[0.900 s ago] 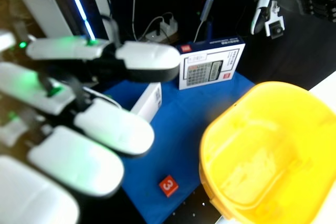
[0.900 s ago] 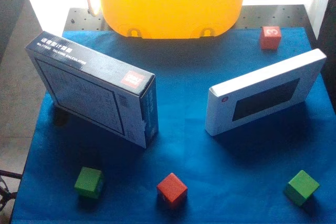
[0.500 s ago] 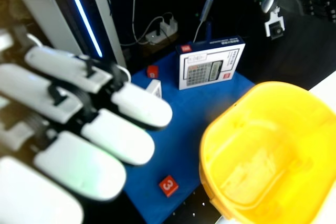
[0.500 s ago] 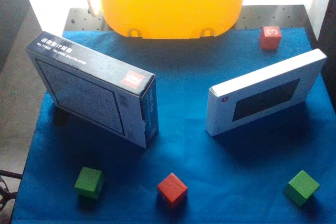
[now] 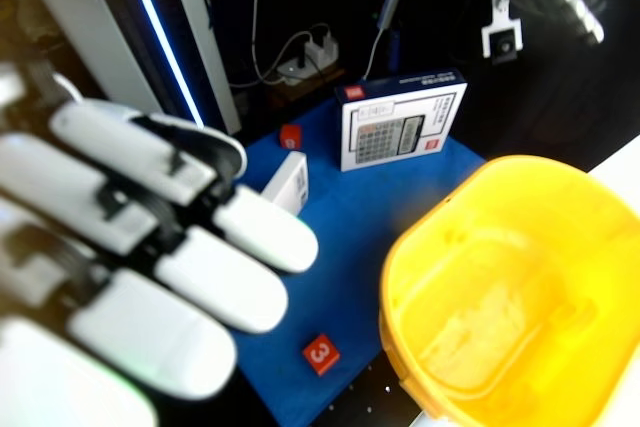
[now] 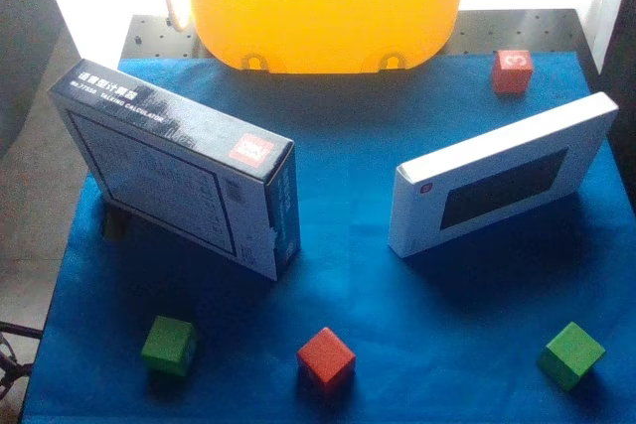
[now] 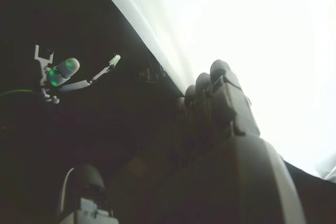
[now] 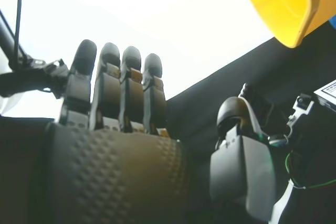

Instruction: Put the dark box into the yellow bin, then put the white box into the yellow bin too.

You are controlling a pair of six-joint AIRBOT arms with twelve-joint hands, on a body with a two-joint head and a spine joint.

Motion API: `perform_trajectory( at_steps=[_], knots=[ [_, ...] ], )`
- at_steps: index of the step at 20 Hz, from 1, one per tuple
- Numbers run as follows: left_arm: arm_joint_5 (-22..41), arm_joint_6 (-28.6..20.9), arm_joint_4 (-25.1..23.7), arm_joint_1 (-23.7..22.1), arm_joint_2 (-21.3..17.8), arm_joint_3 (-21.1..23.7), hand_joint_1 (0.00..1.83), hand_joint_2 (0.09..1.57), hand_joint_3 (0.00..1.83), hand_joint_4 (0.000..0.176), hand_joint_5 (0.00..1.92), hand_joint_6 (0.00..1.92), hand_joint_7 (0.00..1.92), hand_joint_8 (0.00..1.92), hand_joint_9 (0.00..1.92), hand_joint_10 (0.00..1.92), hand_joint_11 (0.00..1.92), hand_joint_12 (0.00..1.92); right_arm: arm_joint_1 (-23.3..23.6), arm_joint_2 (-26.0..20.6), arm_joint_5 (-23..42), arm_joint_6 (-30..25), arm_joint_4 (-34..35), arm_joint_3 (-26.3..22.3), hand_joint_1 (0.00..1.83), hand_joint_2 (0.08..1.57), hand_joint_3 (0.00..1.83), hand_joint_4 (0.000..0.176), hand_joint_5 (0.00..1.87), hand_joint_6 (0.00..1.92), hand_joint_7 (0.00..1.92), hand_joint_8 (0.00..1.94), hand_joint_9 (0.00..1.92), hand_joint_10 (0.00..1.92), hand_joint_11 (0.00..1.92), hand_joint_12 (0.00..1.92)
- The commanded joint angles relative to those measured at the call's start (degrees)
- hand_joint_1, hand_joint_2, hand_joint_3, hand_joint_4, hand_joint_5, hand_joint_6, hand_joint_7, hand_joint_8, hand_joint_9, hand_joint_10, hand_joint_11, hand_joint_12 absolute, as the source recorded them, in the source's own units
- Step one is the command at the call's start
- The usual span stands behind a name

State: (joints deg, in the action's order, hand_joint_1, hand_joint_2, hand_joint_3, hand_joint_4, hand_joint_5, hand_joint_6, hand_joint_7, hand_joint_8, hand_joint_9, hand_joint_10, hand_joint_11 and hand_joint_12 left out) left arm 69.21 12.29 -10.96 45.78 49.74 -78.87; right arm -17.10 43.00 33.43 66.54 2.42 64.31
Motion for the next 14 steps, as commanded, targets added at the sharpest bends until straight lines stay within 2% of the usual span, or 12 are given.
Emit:
perform_trajectory(
  at_steps=[1,4,5,6,7,8,9,10,11,12,13,14],
  knots=[
    [4.63,-0.27,1.49,-0.29,-0.74,0.37,0.17,0.96,0.00,0.000,0.00,0.00,0.04,0.00,0.06,0.00,0.09,0.04,0.33,-0.05,6.88,0.11,0.58,0.25,0.20,1.12,0.01,0.000,0.39,0.00,0.35,0.00,0.25,0.00,0.00,0.48],
    [1.85,-0.43,-3.06,-0.30,-2.32,1.85,0.28,0.90,0.00,0.000,0.03,0.00,0.08,0.00,0.12,0.01,0.14,0.06,0.24,0.18,6.87,0.11,0.58,0.32,0.17,1.12,0.00,0.000,0.40,0.00,0.38,0.01,0.26,0.01,0.00,0.52],
    [1.13,-0.47,-4.35,-0.30,-2.68,2.37,0.34,0.86,0.00,0.015,0.04,0.01,0.10,0.01,0.14,0.01,0.16,0.07,0.15,0.18,6.87,0.11,0.58,0.30,0.15,1.13,0.00,0.000,0.38,0.00,0.37,0.00,0.27,0.01,0.00,0.55],
    [0.50,-0.55,-5.18,-0.31,-2.76,2.58,0.37,0.85,0.00,0.019,0.04,0.01,0.10,0.01,0.13,0.01,0.15,0.06,0.06,0.20,6.87,0.11,0.59,0.30,0.15,1.12,0.00,0.000,0.37,0.00,0.36,0.00,0.26,0.00,0.00,0.54],
    [-0.74,-1.07,-6.49,-0.34,-2.75,2.62,0.37,0.83,0.00,0.017,0.03,0.00,0.10,0.01,0.11,0.00,0.11,0.05,0.00,0.27,6.87,0.11,0.59,0.32,0.16,1.11,0.00,0.000,0.36,0.00,0.37,0.00,0.25,0.00,0.00,0.54],
    [-1.63,-1.48,-7.30,-0.38,-2.74,2.62,0.40,0.80,0.00,0.033,0.03,0.00,0.11,0.01,0.11,0.00,0.09,0.04,-0.01,0.37,6.87,0.11,0.59,0.32,0.15,1.11,0.00,0.000,0.36,0.00,0.37,0.00,0.25,0.00,0.00,0.58],
    [-2.44,-1.72,-7.87,-0.40,-2.71,2.60,0.35,0.83,0.00,0.051,0.07,0.02,0.13,0.01,0.12,0.00,0.10,0.04,-0.05,0.47,6.87,0.11,0.59,0.33,0.16,1.10,0.00,0.000,0.36,0.00,0.38,0.00,0.27,0.00,0.00,0.57],
    [-3.42,-1.85,-8.56,-0.49,-2.63,2.56,0.33,0.86,0.00,0.057,0.11,0.01,0.16,0.01,0.15,0.00,0.12,0.05,-0.11,0.56,6.87,0.11,0.59,0.35,0.14,1.11,0.00,0.000,0.41,0.01,0.38,0.00,0.31,0.01,0.00,0.64],
    [-4.11,-1.91,-9.03,-0.64,-2.43,2.46,0.37,0.86,0.00,0.059,0.10,0.00,0.17,0.00,0.15,0.00,0.13,0.05,-0.17,0.64,6.87,0.11,0.59,0.38,0.13,1.11,0.00,0.000,0.40,0.01,0.39,0.00,0.33,0.01,0.00,0.72],
    [-5.01,-2.36,-10.02,-0.91,-2.14,2.25,0.38,0.86,0.00,0.049,0.07,0.00,0.14,0.00,0.15,0.00,0.14,0.06,-0.26,0.72,6.87,0.11,0.59,0.41,0.13,1.11,0.00,0.000,0.39,0.00,0.39,0.00,0.33,0.02,0.00,0.73],
    [-6.29,-3.24,-11.35,-1.19,-1.65,1.89,0.48,0.74,0.00,0.099,0.07,0.00,0.15,0.00,0.16,0.00,0.14,0.06,-0.40,0.78,6.87,0.11,0.59,0.42,0.14,1.10,0.00,0.000,0.37,0.00,0.38,0.00,0.34,0.02,0.00,0.74],
    [-6.89,-3.80,-12.04,-1.23,-1.24,1.57,0.48,0.73,0.00,0.080,0.03,0.00,0.11,0.00,0.14,0.00,0.12,0.05,-0.55,0.86,6.87,0.11,0.59,0.44,0.15,1.08,0.00,0.000,0.37,0.00,0.39,0.00,0.34,0.01,0.00,0.70]
  ],
)
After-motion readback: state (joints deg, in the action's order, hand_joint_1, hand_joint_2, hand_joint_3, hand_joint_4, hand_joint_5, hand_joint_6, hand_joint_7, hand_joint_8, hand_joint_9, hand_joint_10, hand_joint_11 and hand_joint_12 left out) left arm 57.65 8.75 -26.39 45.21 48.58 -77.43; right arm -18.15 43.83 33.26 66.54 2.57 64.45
